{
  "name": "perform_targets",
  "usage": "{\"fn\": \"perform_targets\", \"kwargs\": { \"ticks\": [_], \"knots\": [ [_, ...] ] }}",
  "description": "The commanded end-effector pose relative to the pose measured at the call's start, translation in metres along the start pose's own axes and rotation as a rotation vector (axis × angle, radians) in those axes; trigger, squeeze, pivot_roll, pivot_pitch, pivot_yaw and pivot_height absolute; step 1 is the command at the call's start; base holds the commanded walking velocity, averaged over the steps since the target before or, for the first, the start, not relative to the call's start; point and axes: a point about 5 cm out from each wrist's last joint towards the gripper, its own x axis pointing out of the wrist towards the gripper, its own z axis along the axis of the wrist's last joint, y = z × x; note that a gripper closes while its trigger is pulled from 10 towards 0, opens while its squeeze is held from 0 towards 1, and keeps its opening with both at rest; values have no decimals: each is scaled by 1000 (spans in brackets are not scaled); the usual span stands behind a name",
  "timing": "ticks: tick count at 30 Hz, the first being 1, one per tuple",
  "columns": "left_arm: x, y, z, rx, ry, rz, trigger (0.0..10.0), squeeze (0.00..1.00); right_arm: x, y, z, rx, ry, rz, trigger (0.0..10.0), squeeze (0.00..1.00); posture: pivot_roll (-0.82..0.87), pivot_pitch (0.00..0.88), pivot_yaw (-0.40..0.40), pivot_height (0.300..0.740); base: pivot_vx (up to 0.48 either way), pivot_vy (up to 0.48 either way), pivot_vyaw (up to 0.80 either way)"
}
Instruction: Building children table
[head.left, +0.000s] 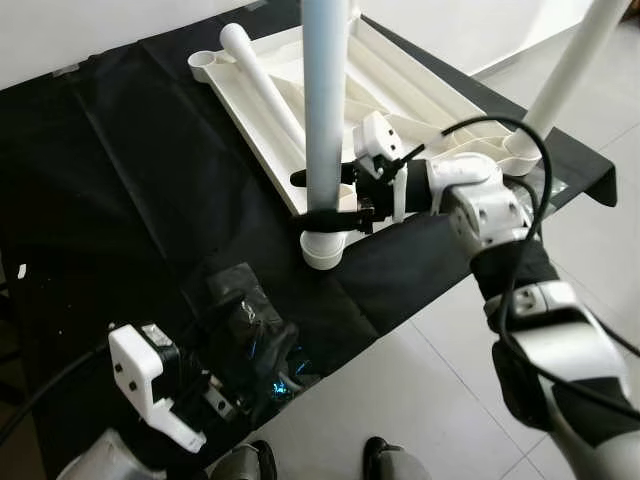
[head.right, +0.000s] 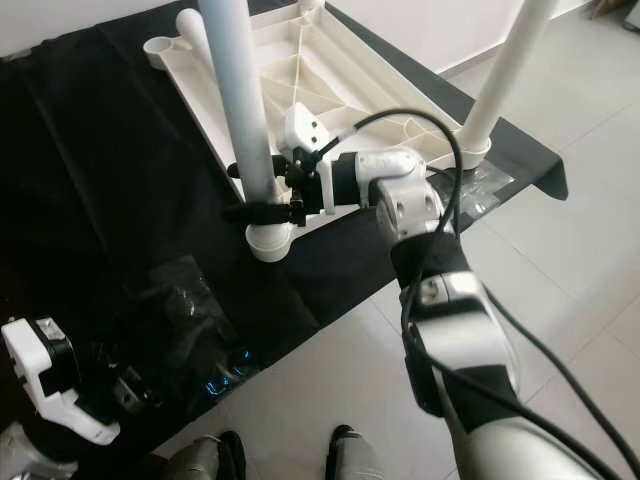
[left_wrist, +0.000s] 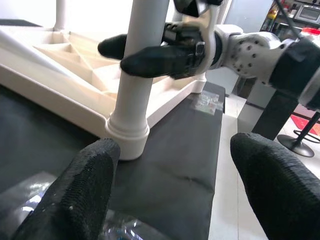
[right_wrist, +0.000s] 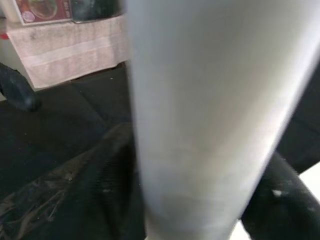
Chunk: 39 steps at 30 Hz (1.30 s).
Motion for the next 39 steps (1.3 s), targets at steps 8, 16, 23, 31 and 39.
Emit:
{"fn": "perform_targets", "kwargs": {
  "ticks": [8,16,23,31,39],
  "knots": [
    [-4,-4,4,-5,16,-9,10000,0,-2,-5,2,-24,-14,15,0,0,116,314,12,740,0,0,0],
    [-2,-4,3,-14,15,-7,10000,0,-5,3,-13,-7,-51,39,0,0,70,315,2,740,0,0,0],
    [-1,-3,0,-15,10,-1,10000,0,3,4,-30,14,-16,-262,0,0,46,293,-17,740,0,0,0],
    [2,4,-1,-11,3,10,10000,0,38,100,-61,20,152,-1001,0,0,29,284,5,740,0,0,0],
    [5,11,-8,-5,5,8,10000,0,69,99,-58,116,94,-886,7569,0,22,232,7,740,0,0,0]
  ]
}}
